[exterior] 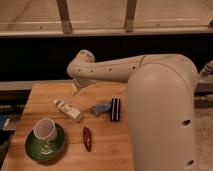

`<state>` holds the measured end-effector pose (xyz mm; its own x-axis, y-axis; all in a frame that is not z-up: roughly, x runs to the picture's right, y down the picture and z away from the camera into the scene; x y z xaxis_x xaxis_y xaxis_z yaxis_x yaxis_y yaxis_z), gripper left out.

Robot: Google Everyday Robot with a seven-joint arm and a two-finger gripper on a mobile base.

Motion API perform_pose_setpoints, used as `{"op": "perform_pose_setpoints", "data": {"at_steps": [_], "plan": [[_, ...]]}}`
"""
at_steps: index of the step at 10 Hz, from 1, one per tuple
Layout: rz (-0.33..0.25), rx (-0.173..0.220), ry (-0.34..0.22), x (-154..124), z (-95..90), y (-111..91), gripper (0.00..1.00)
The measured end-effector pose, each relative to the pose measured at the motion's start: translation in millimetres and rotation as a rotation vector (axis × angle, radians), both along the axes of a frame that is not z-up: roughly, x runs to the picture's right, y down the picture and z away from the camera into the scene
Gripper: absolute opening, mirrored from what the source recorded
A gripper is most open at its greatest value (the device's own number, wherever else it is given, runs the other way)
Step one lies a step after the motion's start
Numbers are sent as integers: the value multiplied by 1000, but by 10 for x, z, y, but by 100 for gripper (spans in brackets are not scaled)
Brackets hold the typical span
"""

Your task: Stand the bottle upright

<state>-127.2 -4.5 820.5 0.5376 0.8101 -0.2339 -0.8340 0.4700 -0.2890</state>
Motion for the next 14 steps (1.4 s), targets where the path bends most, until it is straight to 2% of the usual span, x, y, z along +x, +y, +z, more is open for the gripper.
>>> {"op": "perform_pose_setpoints", "data": {"at_steps": [3,5,8,10,11,14], "plan": [[-59,-2,-25,-78,20,-209,79],[-112,-1,-57,-331,14,-286,79],[-258,-9,-141,-1072,-79,-176,79],[-352,-37,-232,-1594,-170,27,79],[-372,-43,-247,-1671,-184,70,79],[-369,-43,-242,-1634,-168,55,79]]}}
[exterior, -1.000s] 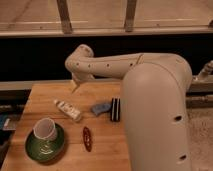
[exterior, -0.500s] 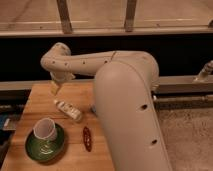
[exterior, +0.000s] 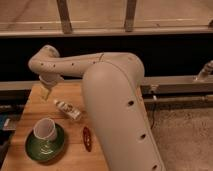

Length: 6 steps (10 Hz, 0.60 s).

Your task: Stand the bottle upright

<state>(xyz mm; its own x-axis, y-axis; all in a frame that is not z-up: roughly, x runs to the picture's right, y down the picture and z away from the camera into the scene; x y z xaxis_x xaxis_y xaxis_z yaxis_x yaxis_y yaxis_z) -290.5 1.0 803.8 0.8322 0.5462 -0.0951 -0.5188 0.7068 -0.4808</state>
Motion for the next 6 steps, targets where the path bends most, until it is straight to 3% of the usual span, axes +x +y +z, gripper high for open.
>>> {"op": "perform_pose_setpoints", "data": {"at_steps": [2,6], "plan": [[-18,-19,-2,-45,42,39,79],[-71,-103,-15,-326,425,393,79]]}}
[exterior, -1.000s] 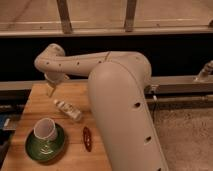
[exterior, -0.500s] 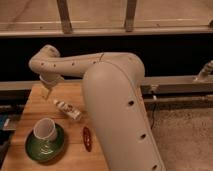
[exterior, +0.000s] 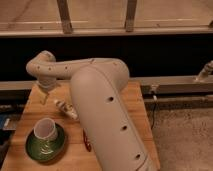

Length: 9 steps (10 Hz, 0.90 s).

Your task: Stand the bottle upright

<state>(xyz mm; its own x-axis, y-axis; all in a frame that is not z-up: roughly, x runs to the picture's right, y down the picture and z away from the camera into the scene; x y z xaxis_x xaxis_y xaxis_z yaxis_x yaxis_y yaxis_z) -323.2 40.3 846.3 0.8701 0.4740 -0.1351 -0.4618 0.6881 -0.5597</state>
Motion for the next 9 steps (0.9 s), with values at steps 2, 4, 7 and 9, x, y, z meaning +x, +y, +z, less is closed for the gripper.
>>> {"op": "perform_pose_setpoints", "data": {"at_steps": [2,4,7,9], "plan": [[-4,-32,10,-6,95,92,79],[1,-69,25,51,213,216,79],[15,-123,46,117,389,405,79],[23,-144,65,191,464,471,79]]}}
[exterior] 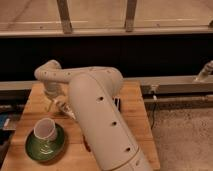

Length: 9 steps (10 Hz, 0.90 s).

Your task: Stand the bottle upright

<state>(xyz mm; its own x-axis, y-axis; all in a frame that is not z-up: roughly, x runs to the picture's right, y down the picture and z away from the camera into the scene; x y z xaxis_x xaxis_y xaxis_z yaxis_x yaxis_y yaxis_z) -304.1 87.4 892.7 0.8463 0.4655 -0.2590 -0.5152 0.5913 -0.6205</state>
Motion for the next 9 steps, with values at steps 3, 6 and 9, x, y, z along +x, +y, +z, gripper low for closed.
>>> {"op": "perform_pose_setpoints", "data": {"at_steps": [3,6,9], "plan": [[4,-15,36,103,54,38,79],[6,-26,48,117,102,63,79],[-1,-35,44,88,161,75,79]]}}
